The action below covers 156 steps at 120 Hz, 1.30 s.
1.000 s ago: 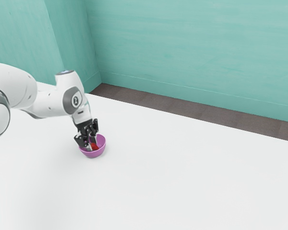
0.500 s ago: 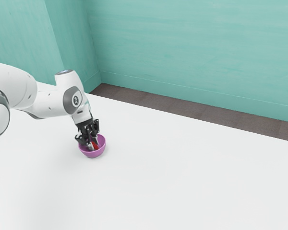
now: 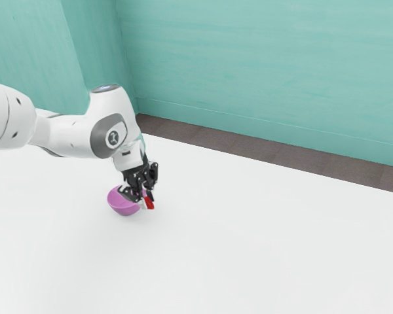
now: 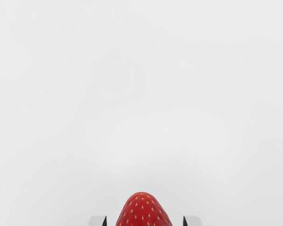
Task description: Take strawberry from the bowl
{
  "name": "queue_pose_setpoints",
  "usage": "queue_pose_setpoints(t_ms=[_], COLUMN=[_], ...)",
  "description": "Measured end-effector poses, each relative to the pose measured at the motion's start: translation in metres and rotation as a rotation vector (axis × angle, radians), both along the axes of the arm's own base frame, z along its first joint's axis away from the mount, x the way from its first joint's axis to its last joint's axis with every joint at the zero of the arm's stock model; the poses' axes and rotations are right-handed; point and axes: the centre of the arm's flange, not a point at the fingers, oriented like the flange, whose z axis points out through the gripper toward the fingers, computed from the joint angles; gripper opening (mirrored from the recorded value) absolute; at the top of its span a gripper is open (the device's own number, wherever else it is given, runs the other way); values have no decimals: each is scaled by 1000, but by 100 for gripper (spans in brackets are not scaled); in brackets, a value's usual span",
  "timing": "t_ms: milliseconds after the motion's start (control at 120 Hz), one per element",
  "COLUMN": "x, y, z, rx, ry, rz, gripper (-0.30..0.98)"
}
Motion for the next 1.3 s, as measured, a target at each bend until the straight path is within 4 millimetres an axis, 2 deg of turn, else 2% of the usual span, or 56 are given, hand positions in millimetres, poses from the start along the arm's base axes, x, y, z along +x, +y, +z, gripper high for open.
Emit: queue_pose_setpoints(t_ms=[67, 225, 317, 458, 500, 533, 600, 692, 750, 808, 867, 917, 967, 1042, 1100, 1225, 1300], x=[1, 18, 22, 22, 23, 22, 21, 33, 30, 9, -18, -36, -45, -53, -55, -59, -62], y=[-13, -21, -21, -28, -31, -37, -46, -52, -39, -16, 9, 30, 47, 56, 48, 6, -2], z=[-12, -50, -58, -49, -31, -4, 63, 168, 230, 288, 324, 334, 333, 327, 323, 313, 310], rx=[7, 22, 25, 24, 21, 14, -6, -8, -6, 40, 91, 126, 156, 174, 163, 159, 165], ry=[22, 72, 83, 72, 44, 9, -65, -142, -162, -168, -152, -114, -66, -2, 39, 105, 129], rz=[-6, 16, 33, 45, 47, 51, 78, 125, 184, 245, 318, 391, 459, 538, 598, 704, 784], gripper=[11, 12, 13, 39, 44, 48, 54, 59, 61, 63, 64, 65, 66, 67, 67, 68, 68])
